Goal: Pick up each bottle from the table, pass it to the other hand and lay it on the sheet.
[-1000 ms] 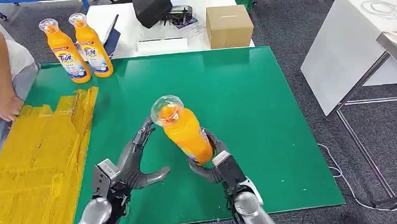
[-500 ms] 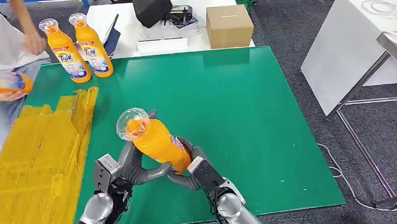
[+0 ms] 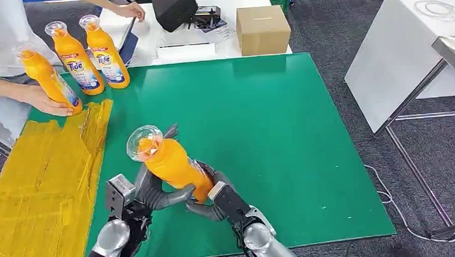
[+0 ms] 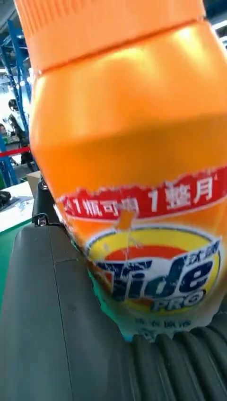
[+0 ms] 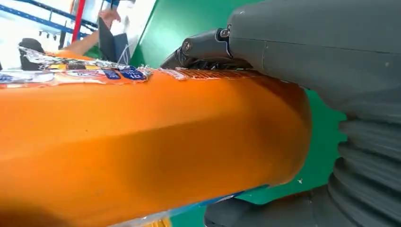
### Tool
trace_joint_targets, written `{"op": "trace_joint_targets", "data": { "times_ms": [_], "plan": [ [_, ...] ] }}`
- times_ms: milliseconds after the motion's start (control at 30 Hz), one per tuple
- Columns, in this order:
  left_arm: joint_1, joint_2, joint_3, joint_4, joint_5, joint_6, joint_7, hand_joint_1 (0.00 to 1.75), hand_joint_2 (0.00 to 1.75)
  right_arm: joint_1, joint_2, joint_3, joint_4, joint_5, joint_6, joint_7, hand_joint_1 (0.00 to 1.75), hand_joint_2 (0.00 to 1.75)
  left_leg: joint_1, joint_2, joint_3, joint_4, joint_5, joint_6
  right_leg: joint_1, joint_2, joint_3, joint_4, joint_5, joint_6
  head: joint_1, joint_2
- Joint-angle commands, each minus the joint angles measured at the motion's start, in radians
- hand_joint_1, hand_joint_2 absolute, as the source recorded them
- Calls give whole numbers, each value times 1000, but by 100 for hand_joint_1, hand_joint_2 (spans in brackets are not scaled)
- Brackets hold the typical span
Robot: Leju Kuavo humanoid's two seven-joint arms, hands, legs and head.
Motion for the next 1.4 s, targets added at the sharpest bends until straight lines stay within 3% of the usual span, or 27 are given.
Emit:
{"op": "trace_joint_targets", "data": {
  "times_ms": [33,100,133,167,767,800,833,867,900,1200,1300,1367,1400],
  "plan": [
    [-28,1,-9,38,8,5,-1,0,175,-42,-15,31,66,-2,-1,-3,175,175,1,0,3,0,-1,0,2,-1,4,-2,-1,-2,0,0],
    [-27,0,-6,32,17,5,-5,0,175,-42,-15,32,69,-4,-2,-4,175,175,1,0,3,0,-1,0,2,-1,4,-2,-1,-2,0,0],
    [-26,0,-6,29,20,5,-6,38,175,-44,-15,34,71,-6,-3,-4,175,175,2,0,4,0,-2,0,2,-2,5,-2,-1,-2,0,0],
    [-24,-1,-5,25,24,6,-8,175,175,-44,-14,34,72,-7,-4,-5,175,175,1,0,3,0,-1,0,1,-1,4,-1,-1,-1,0,0],
    [-33,5,-7,34,42,-2,-7,175,175,-33,-46,-10,-22,-13,-47,-17,175,175,1,-1,2,0,-1,0,1,-2,3,-1,-1,-1,0,0],
    [-35,7,7,17,23,34,-24,175,175,-27,-50,-18,-41,-14,-57,-23,155,175,1,-1,3,0,-1,0,2,-2,4,-1,-1,-2,0,0],
    [-44,16,21,-5,-2,74,-40,175,175,-20,-60,-22,-72,-5,-73,-35,47,175,1,-1,1,0,0,0,1,-2,2,-1,-1,-1,0,0],
    [-44,24,28,-20,-1,75,-35,175,175,-12,-67,-24,-96,-5,-72,-34,47,175,1,-1,2,0,-1,0,1,-2,2,-1,-1,-1,0,0],
    [-48,30,39,-32,-14,91,-29,175,175,-8,-74,-24,-116,4,-77,-32,0,175,2,-1,2,1,-1,0,2,-3,4,-1,-1,-2,0,0],
    [-59,49,71,-48,-61,134,-24,175,175,17,-98,-41,-190,17,-86,-26,0,175,1,0,1,0,-1,0,1,-1,1,-1,0,-1,0,0],
    [-109,101,90,-29,-241,277,18,175,175,61,-126,-91,-306,21,-121,-49,0,175,1,-1,2,0,-1,0,2,-3,3,-1,-1,-2,0,0],
    [-169,131,130,16,-549,506,72,175,175,102,-151,-141,-424,0,-115,-54,0,175,2,-3,1,1,-1,-1,2,-5,3,0,-2,-2,0,0],
    [-191,141,139,32,-598,517,95,175,175,116,-160,-158,-461,-9,-102,-45,0,175,1,-3,-1,1,0,0,1,-5,0,1,-1,-1,0,0]
  ]
}}
